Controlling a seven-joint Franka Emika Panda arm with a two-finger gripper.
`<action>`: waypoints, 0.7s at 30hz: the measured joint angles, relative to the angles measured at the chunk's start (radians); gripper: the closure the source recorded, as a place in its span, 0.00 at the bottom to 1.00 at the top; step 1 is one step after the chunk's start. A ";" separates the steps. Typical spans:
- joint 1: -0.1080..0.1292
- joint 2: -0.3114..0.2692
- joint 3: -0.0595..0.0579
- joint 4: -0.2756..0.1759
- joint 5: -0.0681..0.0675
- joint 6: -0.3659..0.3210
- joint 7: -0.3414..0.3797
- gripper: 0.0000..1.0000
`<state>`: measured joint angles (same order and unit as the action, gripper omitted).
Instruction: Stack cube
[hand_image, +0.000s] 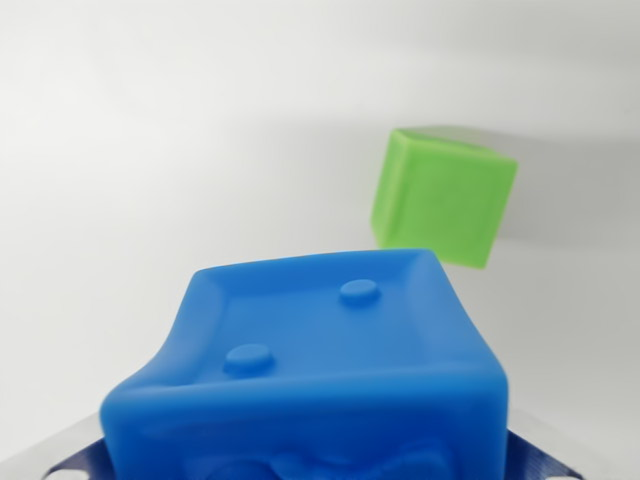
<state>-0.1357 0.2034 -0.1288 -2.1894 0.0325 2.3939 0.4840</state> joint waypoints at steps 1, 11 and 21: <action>-0.002 0.002 -0.002 0.004 0.001 -0.002 0.001 1.00; -0.020 0.021 -0.013 0.041 0.008 -0.020 0.008 1.00; -0.037 0.041 -0.025 0.078 0.015 -0.039 0.017 1.00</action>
<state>-0.1723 0.2440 -0.1536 -2.1116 0.0473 2.3551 0.5008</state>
